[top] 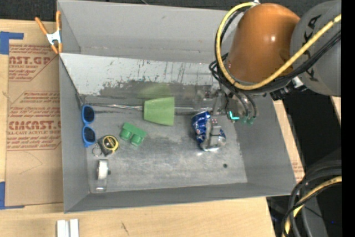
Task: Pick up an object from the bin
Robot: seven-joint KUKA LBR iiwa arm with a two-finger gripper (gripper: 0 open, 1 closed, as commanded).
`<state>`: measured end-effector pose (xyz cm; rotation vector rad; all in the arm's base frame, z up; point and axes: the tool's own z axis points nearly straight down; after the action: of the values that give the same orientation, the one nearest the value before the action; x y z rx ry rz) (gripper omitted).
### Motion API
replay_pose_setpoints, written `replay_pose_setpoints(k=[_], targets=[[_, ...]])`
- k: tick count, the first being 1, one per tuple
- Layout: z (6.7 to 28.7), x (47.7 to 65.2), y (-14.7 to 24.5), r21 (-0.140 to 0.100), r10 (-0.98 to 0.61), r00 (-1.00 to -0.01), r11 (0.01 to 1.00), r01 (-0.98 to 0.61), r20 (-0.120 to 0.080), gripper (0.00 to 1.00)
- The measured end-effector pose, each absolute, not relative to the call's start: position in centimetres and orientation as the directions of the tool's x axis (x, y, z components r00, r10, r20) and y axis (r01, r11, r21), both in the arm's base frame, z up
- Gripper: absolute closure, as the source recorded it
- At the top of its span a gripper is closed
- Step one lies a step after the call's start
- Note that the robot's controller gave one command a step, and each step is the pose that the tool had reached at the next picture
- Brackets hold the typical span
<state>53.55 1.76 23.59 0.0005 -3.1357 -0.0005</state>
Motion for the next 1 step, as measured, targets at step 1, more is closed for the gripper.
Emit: replay_pose_setpoints(k=[1], targets=[[15.89, 54.0, -7.68, -0.001, -0.164, -0.986, 0.986, -0.164, 0.004, 0.0]])
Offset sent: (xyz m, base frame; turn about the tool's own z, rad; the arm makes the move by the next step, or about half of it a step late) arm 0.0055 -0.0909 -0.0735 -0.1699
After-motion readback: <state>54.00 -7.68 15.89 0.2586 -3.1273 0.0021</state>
